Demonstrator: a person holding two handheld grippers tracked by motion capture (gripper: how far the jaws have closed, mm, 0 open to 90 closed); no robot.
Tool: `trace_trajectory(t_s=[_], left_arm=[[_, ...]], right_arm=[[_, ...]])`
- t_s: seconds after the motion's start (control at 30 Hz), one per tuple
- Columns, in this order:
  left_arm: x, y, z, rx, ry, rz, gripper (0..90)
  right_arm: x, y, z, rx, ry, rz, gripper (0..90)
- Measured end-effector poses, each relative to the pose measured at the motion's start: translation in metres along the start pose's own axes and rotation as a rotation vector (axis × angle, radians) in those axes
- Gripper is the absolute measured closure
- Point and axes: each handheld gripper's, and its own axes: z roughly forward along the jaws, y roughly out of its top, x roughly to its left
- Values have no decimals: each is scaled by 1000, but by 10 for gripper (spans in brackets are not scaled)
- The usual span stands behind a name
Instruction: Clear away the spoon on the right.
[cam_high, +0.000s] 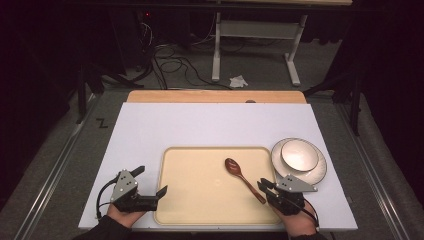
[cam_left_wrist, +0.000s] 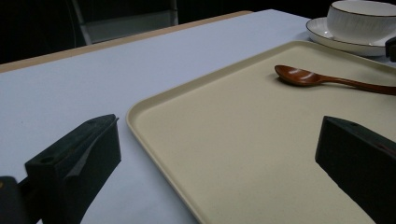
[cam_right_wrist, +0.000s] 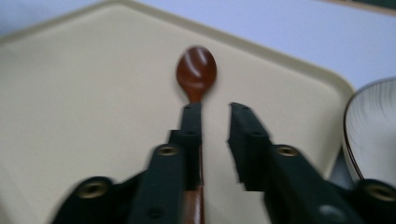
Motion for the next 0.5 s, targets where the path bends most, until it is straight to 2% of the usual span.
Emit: trace_trajectory(t_s=[0.03,0.1,0.2,0.23,0.33,0.5], left_arm=[[0,0,0,1,0,0,7],[0,0,0,0,0,1,7],[0,0,0,0,1,0,7],[0,0,0,0,2,-1,7],[0,0,0,0,3,-1,7],[0,0,-1,0,5,-1,7]], right_arm=[[-2,-1,2,36,-9,-1,900],[-5,-3,7,101,-33,-8,900],[-7,-5,12,152,-57,-16,900],[-8,-6,14,181,-52,-12,900],[-5,-8,17,215,-29,-11,900],[14,-9,15,233,17,-69,900]])
